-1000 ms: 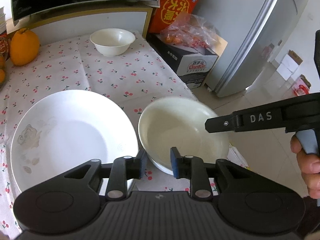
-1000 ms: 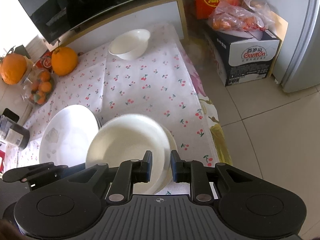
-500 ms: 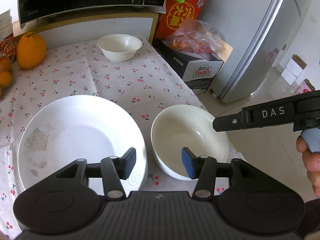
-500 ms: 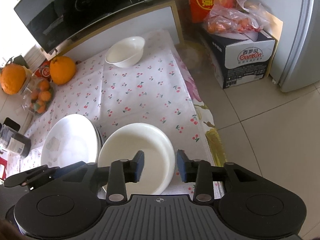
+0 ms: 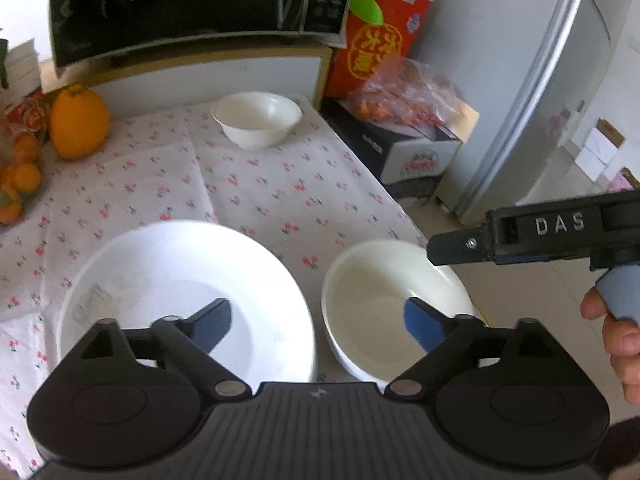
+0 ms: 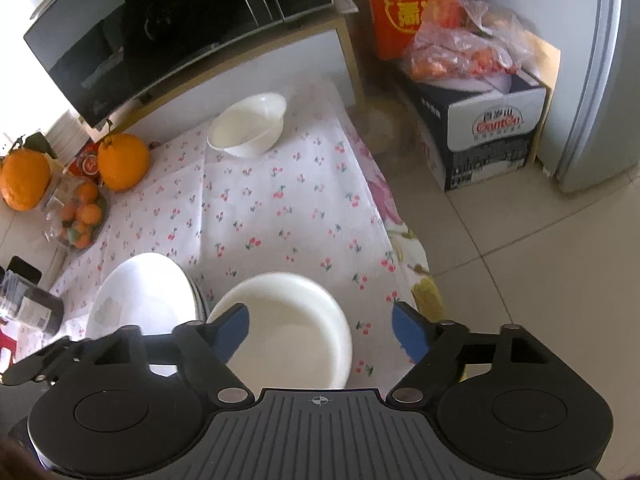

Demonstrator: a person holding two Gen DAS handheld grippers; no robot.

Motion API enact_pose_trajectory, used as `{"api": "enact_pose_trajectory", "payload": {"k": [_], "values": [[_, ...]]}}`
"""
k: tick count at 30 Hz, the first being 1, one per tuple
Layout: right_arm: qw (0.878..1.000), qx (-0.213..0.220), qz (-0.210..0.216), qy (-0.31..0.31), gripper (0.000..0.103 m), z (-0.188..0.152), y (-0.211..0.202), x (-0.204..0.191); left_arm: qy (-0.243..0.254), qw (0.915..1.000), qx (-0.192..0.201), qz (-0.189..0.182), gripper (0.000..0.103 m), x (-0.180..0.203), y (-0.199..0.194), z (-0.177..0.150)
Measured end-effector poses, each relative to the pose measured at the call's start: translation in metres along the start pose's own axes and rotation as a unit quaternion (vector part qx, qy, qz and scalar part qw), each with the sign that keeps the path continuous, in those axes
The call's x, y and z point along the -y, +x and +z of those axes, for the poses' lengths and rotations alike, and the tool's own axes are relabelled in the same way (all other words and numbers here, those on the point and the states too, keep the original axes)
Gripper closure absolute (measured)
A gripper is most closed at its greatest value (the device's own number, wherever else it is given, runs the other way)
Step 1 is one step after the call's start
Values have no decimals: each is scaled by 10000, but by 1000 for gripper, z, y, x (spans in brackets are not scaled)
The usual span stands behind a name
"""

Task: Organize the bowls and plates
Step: 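Move both open tools toward the small white bowl by the microwave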

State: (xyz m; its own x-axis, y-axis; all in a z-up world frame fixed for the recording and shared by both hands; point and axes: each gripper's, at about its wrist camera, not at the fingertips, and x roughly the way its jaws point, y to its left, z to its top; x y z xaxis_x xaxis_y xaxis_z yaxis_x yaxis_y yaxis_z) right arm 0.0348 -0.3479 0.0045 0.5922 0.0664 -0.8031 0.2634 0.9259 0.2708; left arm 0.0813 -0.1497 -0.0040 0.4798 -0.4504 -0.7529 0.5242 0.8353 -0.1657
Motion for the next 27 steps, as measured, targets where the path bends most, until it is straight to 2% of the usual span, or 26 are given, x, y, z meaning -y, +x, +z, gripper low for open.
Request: {"api": "enact_pose_trajectory", "payload": {"k": [3,6,15,21,27], "values": [[9999,143,-13,-3,18,7,3,-1,-80,9999,26,121,4,-5,0,10],[9999,109,-27,131,16,20,9,-2,-93,9998,39,187,2,-13,1,22],[9994,245,200,107,12,78,17,-28,-364,9979,93,531,1,-45,13,63],[9986,264,416,182,12,110,38,-38,-564,9963,131,637,1,-58,28,88],[9987,172,407,241,11,132,66,-37,-563,9951,132,799,1,-69,47,107]]}}
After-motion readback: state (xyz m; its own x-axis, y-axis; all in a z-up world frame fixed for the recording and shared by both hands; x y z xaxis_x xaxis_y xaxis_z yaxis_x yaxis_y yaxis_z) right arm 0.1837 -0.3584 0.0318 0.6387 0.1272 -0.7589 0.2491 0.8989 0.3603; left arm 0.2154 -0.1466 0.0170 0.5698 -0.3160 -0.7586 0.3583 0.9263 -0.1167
